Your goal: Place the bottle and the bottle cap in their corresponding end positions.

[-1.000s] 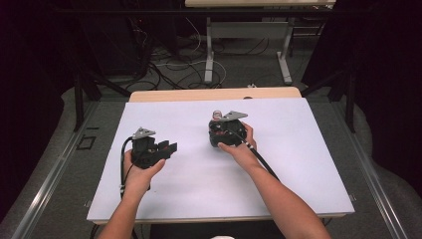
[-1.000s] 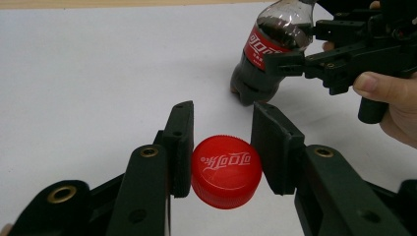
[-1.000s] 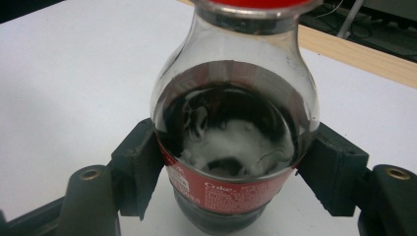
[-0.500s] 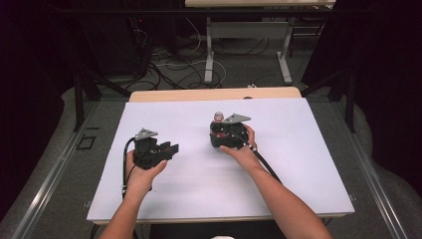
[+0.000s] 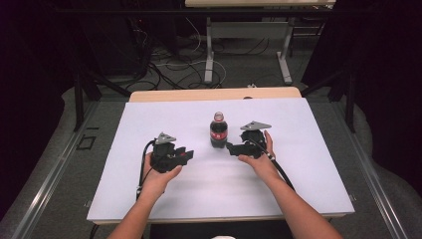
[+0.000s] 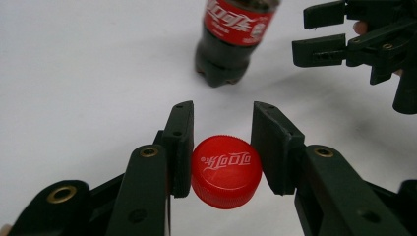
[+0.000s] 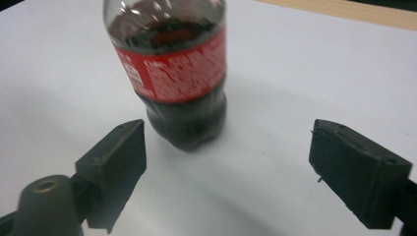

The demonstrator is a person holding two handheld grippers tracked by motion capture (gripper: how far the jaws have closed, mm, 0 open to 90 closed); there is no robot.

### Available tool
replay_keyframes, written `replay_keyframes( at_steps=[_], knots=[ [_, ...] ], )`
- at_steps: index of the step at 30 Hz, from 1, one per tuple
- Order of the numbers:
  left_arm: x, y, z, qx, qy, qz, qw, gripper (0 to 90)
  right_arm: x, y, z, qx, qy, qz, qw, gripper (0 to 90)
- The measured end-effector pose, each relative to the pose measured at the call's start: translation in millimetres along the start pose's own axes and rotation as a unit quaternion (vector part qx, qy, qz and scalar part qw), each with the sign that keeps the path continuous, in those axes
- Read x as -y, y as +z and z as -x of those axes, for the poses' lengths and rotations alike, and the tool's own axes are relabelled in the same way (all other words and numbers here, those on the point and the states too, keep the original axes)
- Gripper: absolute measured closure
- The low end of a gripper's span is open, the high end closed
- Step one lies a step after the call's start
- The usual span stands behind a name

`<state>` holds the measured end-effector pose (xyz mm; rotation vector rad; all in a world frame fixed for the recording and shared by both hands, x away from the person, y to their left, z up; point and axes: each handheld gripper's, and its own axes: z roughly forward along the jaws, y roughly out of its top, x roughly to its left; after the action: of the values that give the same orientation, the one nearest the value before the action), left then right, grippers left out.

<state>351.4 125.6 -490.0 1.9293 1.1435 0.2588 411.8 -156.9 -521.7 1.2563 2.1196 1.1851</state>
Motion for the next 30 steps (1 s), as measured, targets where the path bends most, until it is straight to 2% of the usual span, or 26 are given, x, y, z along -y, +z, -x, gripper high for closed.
replay_keyframes(
  at_steps=[2,6,7,12,15,18,19,20,21,23,24,25,27,28,30],
  knots=[
    [1.0,7.7,6.7,0.007,0.019,-0.006,0.9998,62.0,4.0,-6.8,2.9,0.001,0.003,-0.003,1.0,7.6],
    [5.2,24.1,22.6,0.029,0.034,-0.005,0.999,62.0,12.7,-19.4,6.7,0.012,-0.01,-0.002,0.9999,2.6],
    [6.8,28.0,27.1,0.036,0.031,-0.007,0.9988,62.0,15.3,-22.2,6.8,0.016,-0.011,-0.001,0.9998,1.2],
    [13.1,44.7,41.5,0.049,0.058,-0.02,0.9969,62.1,28.0,-33.5,10.1,0.033,-0.022,-0.009,0.9992,0.0],
    [16.1,54.8,46.5,0.06,0.055,-0.018,0.9966,62.0,34.3,-37.8,10.8,0.037,-0.018,-0.008,0.9991,0.0],
    [18.3,62.4,48.9,0.065,0.053,-0.026,0.9961,62.0,38.9,-40.2,13.1,0.036,-0.015,-0.007,0.9992,0.0],
    [19.9,65.1,50.9,0.067,0.045,-0.026,0.9964,62.0,39.7,-41.5,14.1,0.038,-0.013,-0.005,0.9992,0.0],
    [21.1,68.2,51.1,0.068,0.053,-0.023,0.996,62.0,40.3,-42.4,14.9,0.037,-0.008,-0.003,0.9993,0.0],
    [21.5,70.1,50.5,0.064,0.068,-0.03,0.9951,62.0,40.7,-43.5,15.6,0.038,-0.001,0.0,0.9993,0.0],
    [25.4,75.8,54.1,0.071,0.052,-0.034,0.9955,62.0,41.1,-45.3,17.0,0.036,0.004,0.003,0.9993,0.0],
    [26.4,77.9,53.9,0.071,0.056,-0.036,0.9952,62.0,41.5,-46.1,17.6,0.038,0.003,0.004,0.9993,0.0],
    [27.7,80.5,54.9,0.072,0.05,-0.033,0.9956,62.0,41.8,-46.9,17.3,0.037,0.007,0.005,0.9993,0.0],
    [29.3,83.5,54.8,0.072,0.058,-0.043,0.9947,61.9,42.7,-48.3,18.1,0.039,0.005,0.005,0.9992,0.0],
    [30.2,84.8,56.1,0.072,0.054,-0.039,0.9952,61.9,43.3,-48.4,18.3,0.038,0.008,0.005,0.9992,0.0],
    [30.9,86.6,56.2,0.067,0.063,-0.042,0.9949,61.9,44.5,-49.1,20.6,0.042,0.004,0.004,0.9991,0.0]
  ],
)
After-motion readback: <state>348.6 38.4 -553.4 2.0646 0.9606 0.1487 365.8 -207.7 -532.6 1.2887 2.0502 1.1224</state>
